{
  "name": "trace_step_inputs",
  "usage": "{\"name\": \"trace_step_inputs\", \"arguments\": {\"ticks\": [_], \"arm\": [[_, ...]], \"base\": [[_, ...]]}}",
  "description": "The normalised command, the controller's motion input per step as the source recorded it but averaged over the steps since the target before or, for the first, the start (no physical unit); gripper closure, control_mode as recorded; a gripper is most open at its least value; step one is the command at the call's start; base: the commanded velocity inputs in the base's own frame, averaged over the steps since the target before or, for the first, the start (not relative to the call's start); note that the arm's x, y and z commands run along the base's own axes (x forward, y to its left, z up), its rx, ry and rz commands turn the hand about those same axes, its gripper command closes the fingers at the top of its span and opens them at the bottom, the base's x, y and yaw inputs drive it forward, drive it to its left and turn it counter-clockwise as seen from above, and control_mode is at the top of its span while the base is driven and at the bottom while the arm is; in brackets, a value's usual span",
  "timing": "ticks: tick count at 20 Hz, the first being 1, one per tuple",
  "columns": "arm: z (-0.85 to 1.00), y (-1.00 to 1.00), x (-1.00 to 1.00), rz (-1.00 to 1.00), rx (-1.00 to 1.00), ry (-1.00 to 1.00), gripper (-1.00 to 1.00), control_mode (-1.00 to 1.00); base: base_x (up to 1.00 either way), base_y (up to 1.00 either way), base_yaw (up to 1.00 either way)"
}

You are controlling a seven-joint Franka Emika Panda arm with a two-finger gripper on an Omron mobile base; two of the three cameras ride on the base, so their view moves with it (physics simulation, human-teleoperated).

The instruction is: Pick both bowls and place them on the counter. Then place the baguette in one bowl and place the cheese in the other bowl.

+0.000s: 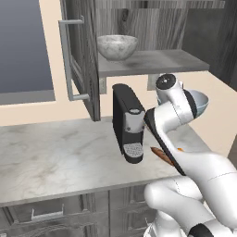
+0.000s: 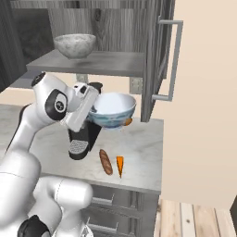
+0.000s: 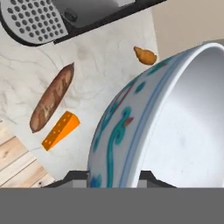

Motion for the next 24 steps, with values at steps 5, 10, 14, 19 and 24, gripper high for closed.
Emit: {"name": "trace_step_inputs", "arguments": {"ticks": [5,10,14,19,24], "arm": [[-0.70,-0.44,0.41,0.00,0.04,0.10,1.00,-1.00],[-0.54,-0.29,0.38,0.04,0.02,0.05,1.00,-1.00],[-0.41,-0.13,0.25,0.05,0.00,0.01,1.00,-1.00],[-0.28,-0.36,0.18,0.04,0.01,0.00,1.00,-1.00],[-0.29,-0.20,0.15,0.06,0.00,0.00,1.00,-1.00]], "base": [[0.00,0.00,0.00],[0.00,0.00,0.00],[0.00,0.00,0.00],[0.00,0.00,0.00],[0.00,0.00,0.00]]}}
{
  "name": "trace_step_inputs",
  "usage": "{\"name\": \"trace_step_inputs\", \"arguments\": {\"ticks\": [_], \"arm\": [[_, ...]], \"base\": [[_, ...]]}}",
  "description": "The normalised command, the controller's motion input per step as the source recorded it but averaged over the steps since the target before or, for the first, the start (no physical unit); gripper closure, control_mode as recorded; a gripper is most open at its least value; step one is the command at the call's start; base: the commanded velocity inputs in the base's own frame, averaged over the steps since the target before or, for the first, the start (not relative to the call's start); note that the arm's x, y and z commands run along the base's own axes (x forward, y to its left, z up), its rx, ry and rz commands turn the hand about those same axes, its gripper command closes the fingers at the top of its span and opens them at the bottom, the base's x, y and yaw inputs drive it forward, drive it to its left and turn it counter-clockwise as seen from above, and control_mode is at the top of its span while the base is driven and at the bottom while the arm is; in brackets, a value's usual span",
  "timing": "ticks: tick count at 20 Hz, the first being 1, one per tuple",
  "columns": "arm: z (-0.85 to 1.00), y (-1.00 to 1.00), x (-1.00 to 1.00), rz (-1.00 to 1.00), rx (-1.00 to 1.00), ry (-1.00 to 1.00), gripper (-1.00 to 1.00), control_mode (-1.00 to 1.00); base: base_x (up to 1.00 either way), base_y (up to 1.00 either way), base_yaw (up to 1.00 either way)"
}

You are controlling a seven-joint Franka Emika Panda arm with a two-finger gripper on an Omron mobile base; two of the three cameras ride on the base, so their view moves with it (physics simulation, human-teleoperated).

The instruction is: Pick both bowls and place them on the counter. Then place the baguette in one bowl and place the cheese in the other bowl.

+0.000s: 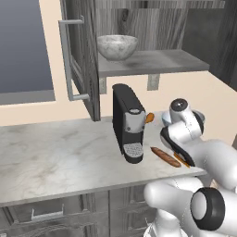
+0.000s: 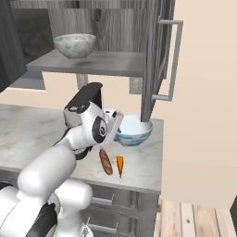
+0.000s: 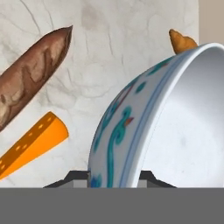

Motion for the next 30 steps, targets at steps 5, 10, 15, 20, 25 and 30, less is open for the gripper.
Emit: {"name": "trace_step_inputs", "arguments": {"ticks": [5,10,15,20,25,30], "arm": [[-0.27,-0.03,0.18,0.07,0.00,0.00,1.00,-1.00],[-0.25,-0.01,0.12,0.08,0.01,0.00,1.00,-1.00],[-0.27,0.00,0.11,0.06,0.00,0.00,1.00,-1.00],[-0.25,0.01,0.14,0.04,0.00,0.05,1.00,-1.00],[-0.27,0.00,0.17,0.05,0.00,0.06,1.00,-1.00],[-0.24,0.00,0.20,0.05,0.00,0.05,1.00,-1.00]], "base": [[0.00,0.00,0.00],[0.00,0.00,0.00],[0.00,0.00,0.00],[0.00,0.00,0.00],[0.00,0.00,0.00],[0.00,0.00,0.00]]}}
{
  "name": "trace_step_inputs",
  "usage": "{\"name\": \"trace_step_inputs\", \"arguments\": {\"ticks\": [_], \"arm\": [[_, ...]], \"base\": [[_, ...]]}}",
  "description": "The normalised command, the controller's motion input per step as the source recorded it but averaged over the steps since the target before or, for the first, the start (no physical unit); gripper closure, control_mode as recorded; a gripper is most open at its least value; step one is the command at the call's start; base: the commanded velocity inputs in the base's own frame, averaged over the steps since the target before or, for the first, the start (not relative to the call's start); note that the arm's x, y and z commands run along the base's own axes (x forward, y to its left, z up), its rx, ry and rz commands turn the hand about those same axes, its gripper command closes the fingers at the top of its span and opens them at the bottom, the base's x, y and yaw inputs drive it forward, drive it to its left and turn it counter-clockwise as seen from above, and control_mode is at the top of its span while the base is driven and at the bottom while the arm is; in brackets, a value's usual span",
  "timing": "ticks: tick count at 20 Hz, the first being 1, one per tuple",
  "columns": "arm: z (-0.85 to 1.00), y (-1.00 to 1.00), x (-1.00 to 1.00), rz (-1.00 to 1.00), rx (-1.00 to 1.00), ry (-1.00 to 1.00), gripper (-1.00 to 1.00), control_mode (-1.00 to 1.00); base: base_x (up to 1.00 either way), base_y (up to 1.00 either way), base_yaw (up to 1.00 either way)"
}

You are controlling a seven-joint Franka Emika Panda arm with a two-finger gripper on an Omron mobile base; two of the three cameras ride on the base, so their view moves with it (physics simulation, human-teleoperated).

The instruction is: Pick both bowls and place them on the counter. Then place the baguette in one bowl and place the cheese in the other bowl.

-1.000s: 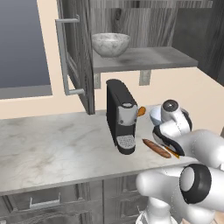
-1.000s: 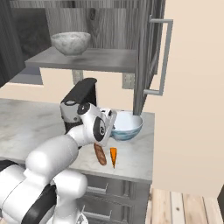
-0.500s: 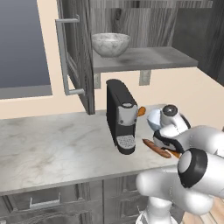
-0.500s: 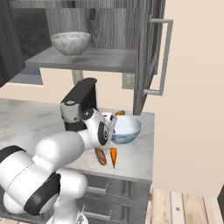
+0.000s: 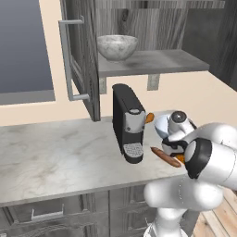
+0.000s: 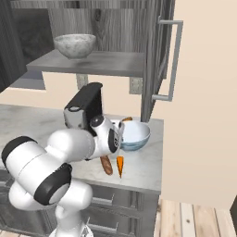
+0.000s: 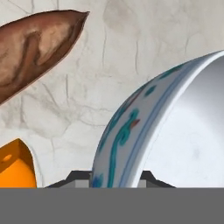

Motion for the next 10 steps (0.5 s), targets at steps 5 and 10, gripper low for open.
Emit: {"name": "trace_step_inputs", "arguments": {"ticks": [5,10], "arm": [[-0.12,0.02,0.07,0.03,0.00,0.04,-1.00,-1.00],[0.22,0.14,-0.22,-0.01,0.00,-0.04,-1.00,-1.00]], "base": [[0.00,0.00,0.00],[0.00,0.00,0.00]]}}
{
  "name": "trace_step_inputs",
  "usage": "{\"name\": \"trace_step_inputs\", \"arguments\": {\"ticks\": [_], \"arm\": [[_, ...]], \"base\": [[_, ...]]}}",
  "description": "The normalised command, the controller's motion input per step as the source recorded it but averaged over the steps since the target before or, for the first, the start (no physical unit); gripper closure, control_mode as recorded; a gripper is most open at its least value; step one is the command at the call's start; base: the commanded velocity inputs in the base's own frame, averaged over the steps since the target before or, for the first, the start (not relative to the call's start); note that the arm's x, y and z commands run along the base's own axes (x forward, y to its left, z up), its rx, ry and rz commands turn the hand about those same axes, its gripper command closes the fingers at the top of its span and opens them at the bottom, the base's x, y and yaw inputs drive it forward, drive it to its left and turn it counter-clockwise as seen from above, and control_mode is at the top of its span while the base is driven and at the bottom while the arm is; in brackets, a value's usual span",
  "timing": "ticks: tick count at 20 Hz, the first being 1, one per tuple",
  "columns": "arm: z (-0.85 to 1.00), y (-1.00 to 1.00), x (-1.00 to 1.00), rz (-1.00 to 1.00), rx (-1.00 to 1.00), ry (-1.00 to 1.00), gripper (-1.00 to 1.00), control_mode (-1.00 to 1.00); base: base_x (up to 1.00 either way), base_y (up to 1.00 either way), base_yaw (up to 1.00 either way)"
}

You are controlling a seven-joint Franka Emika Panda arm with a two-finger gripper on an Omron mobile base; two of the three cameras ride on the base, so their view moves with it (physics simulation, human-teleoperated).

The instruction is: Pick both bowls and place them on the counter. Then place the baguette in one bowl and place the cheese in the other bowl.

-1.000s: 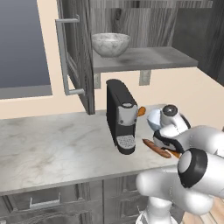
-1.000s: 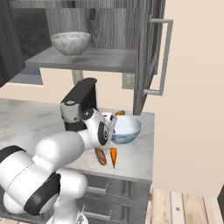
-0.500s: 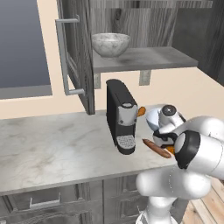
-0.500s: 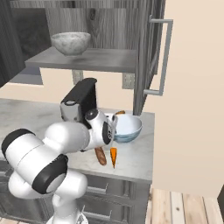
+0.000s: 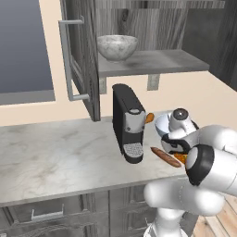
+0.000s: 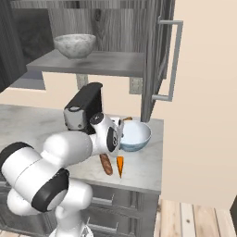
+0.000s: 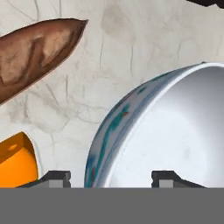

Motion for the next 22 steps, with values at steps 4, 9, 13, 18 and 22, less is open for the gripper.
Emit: {"name": "trace_step_inputs", "arguments": {"ticks": [4,9,13,18,22], "arm": [[0.72,0.25,-0.17,-0.03,0.00,-0.06,-1.00,-1.00],[0.89,0.20,-0.12,-0.06,0.04,-0.02,-1.00,-1.00],[0.75,0.25,-0.18,-0.16,0.18,-0.02,-1.00,-1.00],[0.49,0.40,-0.36,-0.28,0.26,-0.11,-1.00,-1.00],[0.40,0.28,-0.41,-0.36,0.24,-0.15,-1.00,-1.00]], "base": [[0.00,0.00,0.00],[0.00,0.00,0.00],[0.00,0.00,0.00],[0.00,0.00,0.00],[0.00,0.00,0.00]]}}
